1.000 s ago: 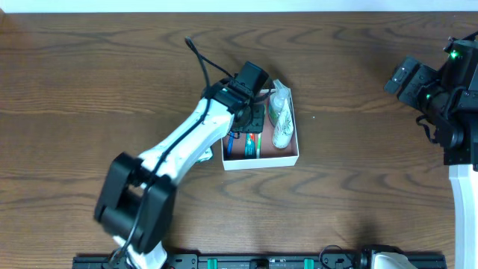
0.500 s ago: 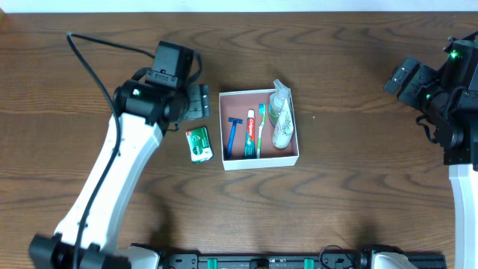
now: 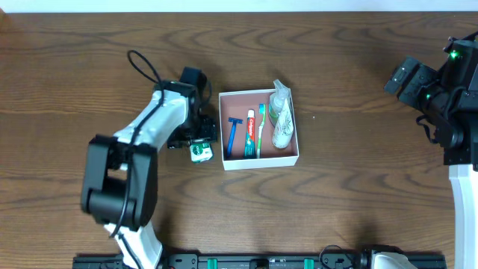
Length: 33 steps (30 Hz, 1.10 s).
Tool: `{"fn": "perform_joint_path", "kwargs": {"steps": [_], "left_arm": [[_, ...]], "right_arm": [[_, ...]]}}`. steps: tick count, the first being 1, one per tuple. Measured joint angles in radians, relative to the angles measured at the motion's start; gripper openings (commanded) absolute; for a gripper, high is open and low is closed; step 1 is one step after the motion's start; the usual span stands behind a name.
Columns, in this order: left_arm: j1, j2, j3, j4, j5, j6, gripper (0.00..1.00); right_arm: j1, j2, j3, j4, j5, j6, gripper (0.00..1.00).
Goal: Pack container
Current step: 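Grasp the green Dettol soap box with the left gripper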
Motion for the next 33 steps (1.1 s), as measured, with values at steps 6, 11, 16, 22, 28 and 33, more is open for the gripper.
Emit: {"fn": "perform_joint_path", "kwargs": {"steps": [6,11,16,22,28,33], "left_arm": [[-0.001,0.051,0.002,0.029,0.029,-0.002,0.81],[-0.001,0.052,0.002,0.029,0.031,-0.009,0.50],[-0.001,0.052,0.002,0.033,0.036,-0.003,0.45],[-0.001,0.035,0.008,0.017,0.037,-0.003,0.41],[-0.005,-0.163,0.048,-0.018,0.037,-0.003,0.41],[-0.052,-0.367,0.080,0.023,0.035,-0.006,0.41]], "right_arm": [[0.000,0.000,0.000,0.000,0.000,0.000,0.99],[0.000,0.000,0.000,0.000,0.000,0.000,0.99],[0.000,0.000,0.000,0.000,0.000,0.000,0.99],[0.000,0.000,0.000,0.000,0.000,0.000,0.99],[0.000,0.000,0.000,0.000,0.000,0.000,0.99],[0.000,0.000,0.000,0.000,0.000,0.000,0.99]]}}
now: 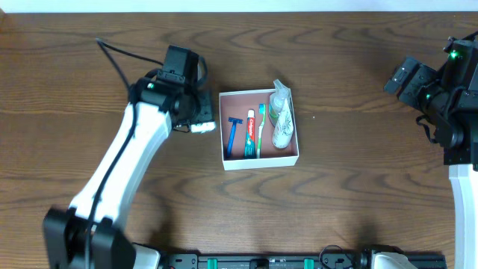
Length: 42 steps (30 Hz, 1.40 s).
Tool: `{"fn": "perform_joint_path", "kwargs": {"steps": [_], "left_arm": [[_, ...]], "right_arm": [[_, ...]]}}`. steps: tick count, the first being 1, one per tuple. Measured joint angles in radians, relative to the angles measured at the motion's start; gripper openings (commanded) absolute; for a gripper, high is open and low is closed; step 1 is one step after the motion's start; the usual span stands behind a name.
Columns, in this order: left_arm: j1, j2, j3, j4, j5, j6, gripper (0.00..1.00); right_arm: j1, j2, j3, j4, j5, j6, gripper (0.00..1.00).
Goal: Pack container
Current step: 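Grasp the green Dettol soap box with the left gripper, then lay the soap box into the front of the box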
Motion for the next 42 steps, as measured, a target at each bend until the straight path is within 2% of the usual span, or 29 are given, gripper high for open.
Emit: {"fn": "perform_joint_path", "kwargs": {"steps": [5,11,19,22,28,30,36,40,42], "left_arm": [[-0.114,-0.026,0.003,0.084,0.000,-0.005,0.41],[-0.237,0.097,0.003,0.103,-0.043,-0.015,0.46],[-0.250,0.288,0.003,0.116,-0.069,-0.049,0.48],[-0.250,0.319,0.003,0.119,-0.072,-0.059,0.56],[-0.250,0.323,0.003,0.140,-0.079,-0.074,0.66],[-0.250,0.323,0.006,0.136,-0.078,-0.075,0.73],[-0.250,0.306,0.039,0.130,-0.057,-0.076,0.71],[-0.249,0.231,0.045,0.121,-0.052,-0.055,0.71],[-0.245,0.172,0.049,0.112,-0.054,-0.036,0.77]], "right_arm": [[0.000,0.000,0.000,0.000,0.000,0.000,0.99],[0.000,0.000,0.000,0.000,0.000,0.000,0.99],[0.000,0.000,0.000,0.000,0.000,0.000,0.99],[0.000,0.000,0.000,0.000,0.000,0.000,0.99],[0.000,0.000,0.000,0.000,0.000,0.000,0.99],[0.000,0.000,0.000,0.000,0.000,0.000,0.99],[0.000,0.000,0.000,0.000,0.000,0.000,0.99],[0.000,0.000,0.000,0.000,0.000,0.000,0.99],[0.000,0.000,0.000,0.000,0.000,0.000,0.99]]}}
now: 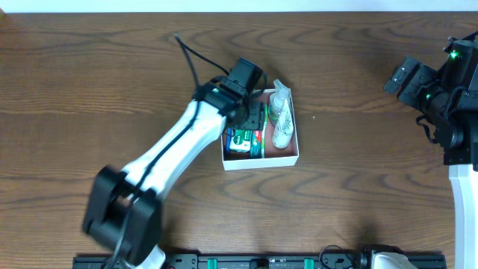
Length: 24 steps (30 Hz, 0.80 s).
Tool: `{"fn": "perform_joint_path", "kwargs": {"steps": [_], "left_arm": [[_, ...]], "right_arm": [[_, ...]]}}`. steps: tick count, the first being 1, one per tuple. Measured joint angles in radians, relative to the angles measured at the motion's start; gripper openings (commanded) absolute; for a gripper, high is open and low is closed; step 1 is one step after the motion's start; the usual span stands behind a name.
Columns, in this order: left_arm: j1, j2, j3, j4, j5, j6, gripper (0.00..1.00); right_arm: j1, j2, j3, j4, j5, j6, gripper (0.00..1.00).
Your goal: Pack container
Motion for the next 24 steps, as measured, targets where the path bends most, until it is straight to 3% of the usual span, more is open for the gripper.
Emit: {"fn": "perform_joint_path", "kwargs": {"steps": [1,2,11,16,24], "left_arm": [[0.004,-0.041,0.005,-0.012,-0.013,0.015,0.91],[0.009,-0.074,0.008,-0.022,-0.028,0.026,0.99],[0.091,-0.391,0.016,-0.082,-0.307,0.083,0.98],[0.108,-0.507,0.018,-0.144,-0.358,0.160,0.98],[0.198,-0.687,0.019,-0.394,-0.391,0.228,0.98]], "right_arm": [[0.000,0.000,0.000,0.000,0.000,0.000,0.99],[0.000,0.000,0.000,0.000,0.000,0.000,0.99],[0.000,0.000,0.000,0.000,0.000,0.000,0.99],[0.000,0.000,0.000,0.000,0.000,0.000,0.99],[0.000,0.000,0.000,0.000,0.000,0.000,0.99]]}}
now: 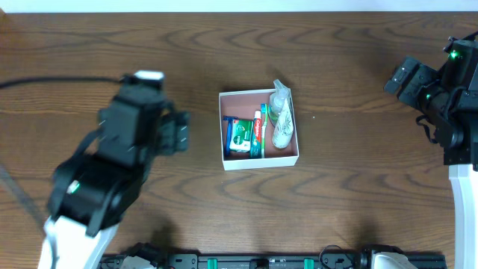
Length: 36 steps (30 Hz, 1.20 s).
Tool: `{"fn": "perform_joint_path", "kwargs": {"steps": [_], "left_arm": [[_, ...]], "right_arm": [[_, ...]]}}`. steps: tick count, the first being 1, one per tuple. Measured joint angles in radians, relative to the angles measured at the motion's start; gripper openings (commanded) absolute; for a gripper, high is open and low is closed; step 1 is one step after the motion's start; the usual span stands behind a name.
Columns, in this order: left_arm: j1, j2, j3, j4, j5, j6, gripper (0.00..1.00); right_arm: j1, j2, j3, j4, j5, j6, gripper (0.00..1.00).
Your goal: Pack container
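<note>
The white container [261,162] stands at the table's middle. Inside lie a green-and-white floss pack [240,136] on top of a blue razor [228,131], a red-and-white toothpaste tube [256,131], a green toothbrush [263,123] and a clear spray bottle [281,119]. My left gripper [179,134] hangs high and blurred to the left of the container, well apart from it, with its fingers spread and nothing between them. At the right edge my right gripper [401,77] is a dark shape whose jaws I cannot make out.
The wooden table [343,187] runs across the whole view. A black rail [284,261] lies along the front edge. The left arm's bulky body [104,179] covers the table's left part.
My left gripper was over the container's left half with the floss pack beneath it. Now it is back left of the container, empty, and the floss pack lies inside on the razor.
My left gripper was first down at the floss pack on the table left of the container. Then it held the pack lifted by the container's left wall, then over the razor inside. Now the pack rests in the container and the arm has withdrawn. The right arm never moved.
</note>
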Motion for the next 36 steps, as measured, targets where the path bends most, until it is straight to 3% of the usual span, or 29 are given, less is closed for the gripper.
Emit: {"fn": "perform_joint_path", "kwargs": {"steps": [10,21,26,36], "left_arm": [[0.117,-0.217,-0.092,-0.034,-0.011,0.000,0.98],[0.316,-0.452,-0.639,0.367,0.086,0.006,0.98],[0.367,-0.574,-0.877,0.454,0.155,0.006,0.98],[0.371,-0.787,-1.156,0.493,0.192,-0.024,0.98]], "right_arm": [[0.000,0.000,0.000,0.000,0.000,0.000,0.99],[0.000,0.000,0.000,0.000,0.000,0.000,0.99],[0.000,0.000,0.000,0.000,0.000,0.000,0.99],[0.000,0.000,0.000,0.000,0.000,0.000,0.99]]}}
